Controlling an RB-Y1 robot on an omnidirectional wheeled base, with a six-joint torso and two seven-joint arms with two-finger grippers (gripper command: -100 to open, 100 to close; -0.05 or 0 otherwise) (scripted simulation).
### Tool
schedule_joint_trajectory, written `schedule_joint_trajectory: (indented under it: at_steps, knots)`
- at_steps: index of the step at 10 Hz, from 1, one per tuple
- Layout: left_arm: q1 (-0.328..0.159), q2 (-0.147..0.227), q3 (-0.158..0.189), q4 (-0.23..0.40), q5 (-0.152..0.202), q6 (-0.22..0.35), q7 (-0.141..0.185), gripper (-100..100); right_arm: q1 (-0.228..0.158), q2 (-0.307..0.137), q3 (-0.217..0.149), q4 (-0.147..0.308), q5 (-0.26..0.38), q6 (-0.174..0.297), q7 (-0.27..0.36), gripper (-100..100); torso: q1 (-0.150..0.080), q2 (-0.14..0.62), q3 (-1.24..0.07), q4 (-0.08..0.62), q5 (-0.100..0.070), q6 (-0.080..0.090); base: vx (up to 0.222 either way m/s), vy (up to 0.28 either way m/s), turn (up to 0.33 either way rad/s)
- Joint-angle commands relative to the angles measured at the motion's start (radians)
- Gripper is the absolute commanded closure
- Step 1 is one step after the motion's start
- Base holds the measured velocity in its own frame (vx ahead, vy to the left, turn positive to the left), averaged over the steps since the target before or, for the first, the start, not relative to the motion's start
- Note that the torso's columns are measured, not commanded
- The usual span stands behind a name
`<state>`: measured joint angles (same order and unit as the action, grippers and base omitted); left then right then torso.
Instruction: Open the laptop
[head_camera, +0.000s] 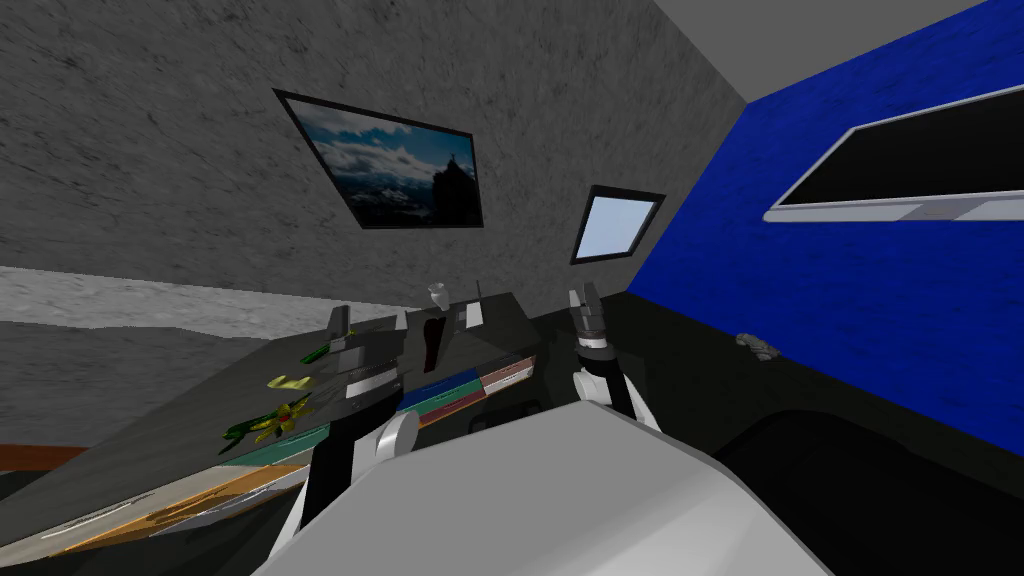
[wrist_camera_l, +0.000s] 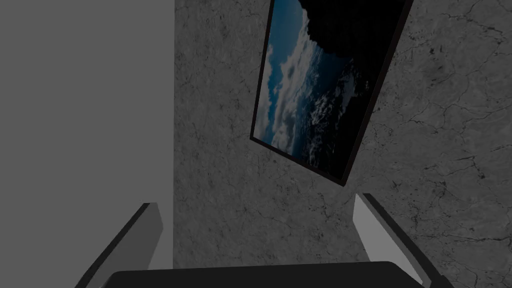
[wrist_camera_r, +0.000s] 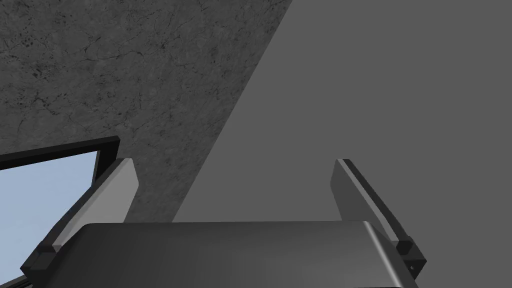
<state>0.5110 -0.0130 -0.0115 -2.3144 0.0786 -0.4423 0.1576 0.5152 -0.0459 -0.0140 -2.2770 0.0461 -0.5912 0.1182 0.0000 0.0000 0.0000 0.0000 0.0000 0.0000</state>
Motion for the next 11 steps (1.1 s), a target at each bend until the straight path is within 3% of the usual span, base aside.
schedule_joint_trajectory:
  at_steps: [1,9,10,11]
  knots:
    - [0.000,0.000,0.000,0.000,0.000,0.000,0.000,0,0.000,0.000,0.000,0.000,0.000,0.000,0.000,0,0.000,0.040,-0.082,0.041,0.000,0.000,0.000,0.000,0.000]
    - [0.000,0.000,0.000,0.000,0.000,0.000,0.000,0,0.000,0.000,0.000,0.000,0.000,0.000,0.000,0,0.000,0.618,-1.234,0.617,0.000,0.000,0.000,0.000,0.000]
    - [-0.005,0.030,0.008,0.008,0.002,0.004,0.002,-100,0.000,0.000,0.000,0.000,0.000,0.000,0.000,0,0.000,0.691,-1.382,0.691,0.000,0.000,0.006,-0.015,-0.058]
    - [-0.011,0.052,0.015,0.016,0.005,0.009,0.003,-100,0.000,0.000,0.000,0.000,0.000,0.000,0.000,0,-0.001,0.725,-1.451,0.724,0.000,0.000,-0.001,-0.026,-0.090]
